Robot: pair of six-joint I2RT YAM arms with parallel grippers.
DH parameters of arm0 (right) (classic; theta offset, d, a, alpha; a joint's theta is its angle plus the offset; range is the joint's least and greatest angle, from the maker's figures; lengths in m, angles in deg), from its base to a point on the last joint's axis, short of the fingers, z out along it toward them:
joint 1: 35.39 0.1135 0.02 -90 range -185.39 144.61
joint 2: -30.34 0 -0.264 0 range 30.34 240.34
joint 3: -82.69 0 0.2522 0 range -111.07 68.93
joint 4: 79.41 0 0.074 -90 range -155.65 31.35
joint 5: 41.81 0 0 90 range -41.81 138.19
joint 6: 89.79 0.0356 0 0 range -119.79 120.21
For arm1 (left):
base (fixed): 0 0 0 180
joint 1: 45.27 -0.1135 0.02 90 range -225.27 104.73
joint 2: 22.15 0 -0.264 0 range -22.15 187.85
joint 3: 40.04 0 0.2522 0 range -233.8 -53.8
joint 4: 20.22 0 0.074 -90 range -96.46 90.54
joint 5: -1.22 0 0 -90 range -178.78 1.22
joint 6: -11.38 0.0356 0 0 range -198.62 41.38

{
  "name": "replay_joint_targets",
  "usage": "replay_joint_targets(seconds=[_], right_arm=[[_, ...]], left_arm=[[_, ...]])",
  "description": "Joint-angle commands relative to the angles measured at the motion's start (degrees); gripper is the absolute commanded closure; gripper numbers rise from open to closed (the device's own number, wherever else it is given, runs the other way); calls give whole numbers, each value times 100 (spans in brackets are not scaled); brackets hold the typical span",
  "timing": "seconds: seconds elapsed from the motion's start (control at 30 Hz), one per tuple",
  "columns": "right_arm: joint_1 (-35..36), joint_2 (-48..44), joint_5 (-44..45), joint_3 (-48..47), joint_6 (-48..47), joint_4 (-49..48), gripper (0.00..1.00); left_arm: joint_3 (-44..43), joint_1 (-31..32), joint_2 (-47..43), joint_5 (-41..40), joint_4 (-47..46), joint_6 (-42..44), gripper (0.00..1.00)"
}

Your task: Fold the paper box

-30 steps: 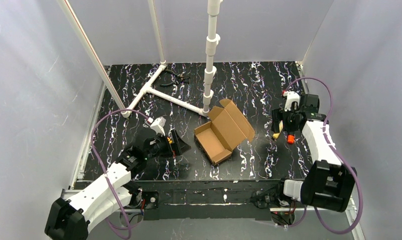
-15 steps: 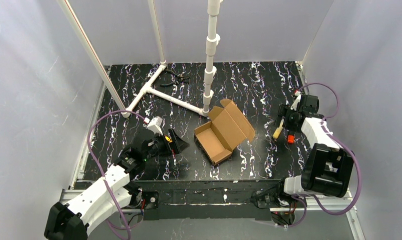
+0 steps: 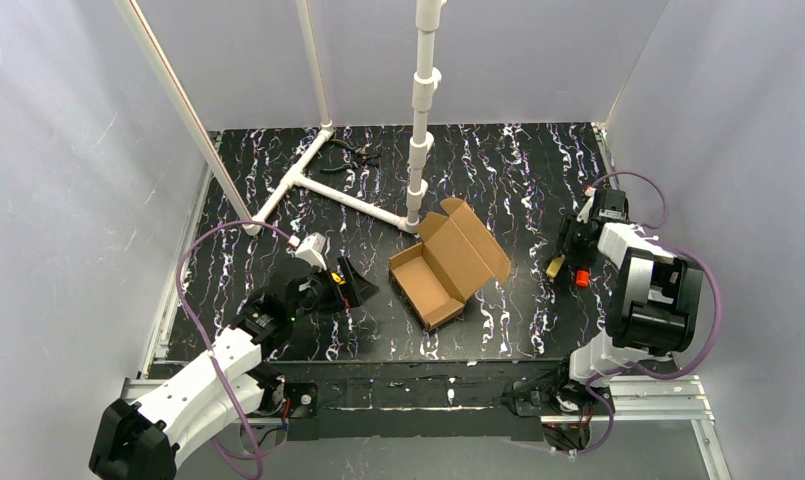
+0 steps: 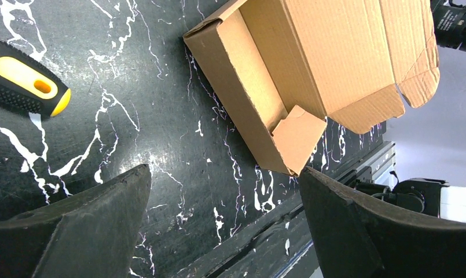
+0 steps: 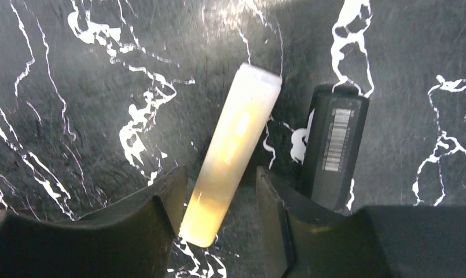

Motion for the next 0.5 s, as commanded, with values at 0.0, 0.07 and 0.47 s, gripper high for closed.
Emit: replay_joint_targets(seconds=[0.0, 0.07, 0.47], right_arm=[[-45, 284, 67, -218, 39, -84, 51], [-45, 347, 93, -208, 23, -84, 61], [-53, -807, -532, 42, -1285, -329, 92]], left_arm=[[22, -24, -170, -182, 276, 38, 2], [23, -22, -232, -215, 323, 46, 2], [-100, -22, -486, -335, 830, 135, 2]])
